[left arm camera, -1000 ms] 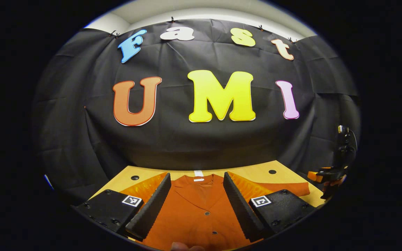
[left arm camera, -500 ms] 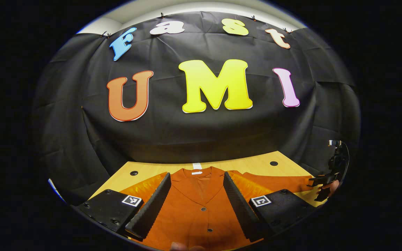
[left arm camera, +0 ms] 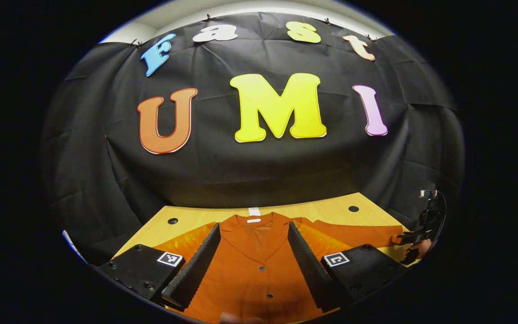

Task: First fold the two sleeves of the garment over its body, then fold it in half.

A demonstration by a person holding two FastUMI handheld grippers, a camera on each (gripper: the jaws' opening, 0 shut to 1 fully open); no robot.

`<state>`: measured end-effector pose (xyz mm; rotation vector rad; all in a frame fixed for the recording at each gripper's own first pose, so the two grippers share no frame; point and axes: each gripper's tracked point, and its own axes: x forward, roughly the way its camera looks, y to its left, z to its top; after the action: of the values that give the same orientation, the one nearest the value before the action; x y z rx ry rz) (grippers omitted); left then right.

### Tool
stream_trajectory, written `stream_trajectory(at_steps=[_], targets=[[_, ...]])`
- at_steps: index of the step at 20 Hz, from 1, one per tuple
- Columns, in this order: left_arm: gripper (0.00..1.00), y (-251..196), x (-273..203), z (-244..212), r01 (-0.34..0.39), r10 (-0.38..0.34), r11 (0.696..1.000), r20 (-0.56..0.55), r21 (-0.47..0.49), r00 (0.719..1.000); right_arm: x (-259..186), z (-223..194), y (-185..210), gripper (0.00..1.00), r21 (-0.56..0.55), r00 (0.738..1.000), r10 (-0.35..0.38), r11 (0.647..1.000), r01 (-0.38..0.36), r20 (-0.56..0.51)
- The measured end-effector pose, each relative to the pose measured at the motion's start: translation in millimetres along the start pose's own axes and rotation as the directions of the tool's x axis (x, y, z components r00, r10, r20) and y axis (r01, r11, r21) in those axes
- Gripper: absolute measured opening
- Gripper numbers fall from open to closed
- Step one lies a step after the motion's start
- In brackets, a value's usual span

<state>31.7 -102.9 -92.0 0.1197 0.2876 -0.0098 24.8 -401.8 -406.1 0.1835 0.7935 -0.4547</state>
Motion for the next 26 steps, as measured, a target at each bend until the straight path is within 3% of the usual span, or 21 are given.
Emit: stream_trajectory(at_steps=[1,3,4,5,8,9,14,18,21,26], targets=[[0.98,3,0,-1,0.000,0.000,1.000,0.000,-0.001,1.000,0,-2,0,0.74,0.003,1.000,0.009,1.000,-0.009,0.004],[0.98,13,0,-2,-0.004,0.004,1.000,-0.004,-0.005,1.000,2,-4,9,0.45,-0.019,1.000,0.026,0.999,-0.026,0.011],[0.98,16,-1,-3,-0.006,0.006,1.000,-0.007,-0.006,1.000,2,-5,13,0.41,-0.029,1.000,0.015,0.999,-0.015,0.000],[0.98,20,-2,-3,-0.009,0.009,1.000,-0.008,-0.004,1.000,3,-1,13,0.16,-0.053,1.000,0.001,0.999,0.000,0.008],[0.98,33,-7,-2,-0.020,0.020,1.000,0.000,0.005,1.000,5,3,8,0.16,-0.058,0.998,-0.054,0.997,0.053,-0.011],[0.98,37,-9,-2,-0.026,0.026,1.000,0.001,0.010,1.000,3,6,6,0.05,-0.054,0.997,-0.070,0.996,0.069,-0.014],[0.98,55,-11,-6,-0.041,0.041,0.999,0.002,-0.005,0.999,-28,43,15,0.02,-0.024,0.998,-0.051,0.998,0.052,0.041],[0.98,75,-9,-11,-0.054,0.054,0.998,0.005,-0.036,0.999,-52,94,46,0.04,-0.047,0.992,-0.019,0.999,0.024,0.121],[0.98,95,-8,-10,-0.071,0.072,0.996,0.030,-0.048,0.997,-80,141,93,0.04,-0.115,0.979,0.056,0.993,-0.034,0.195],[0.99,139,-12,-9,-0.110,0.115,0.992,0.074,-0.062,0.991,-129,211,219,0.04,-0.217,0.932,0.207,0.965,-0.145,0.298]])
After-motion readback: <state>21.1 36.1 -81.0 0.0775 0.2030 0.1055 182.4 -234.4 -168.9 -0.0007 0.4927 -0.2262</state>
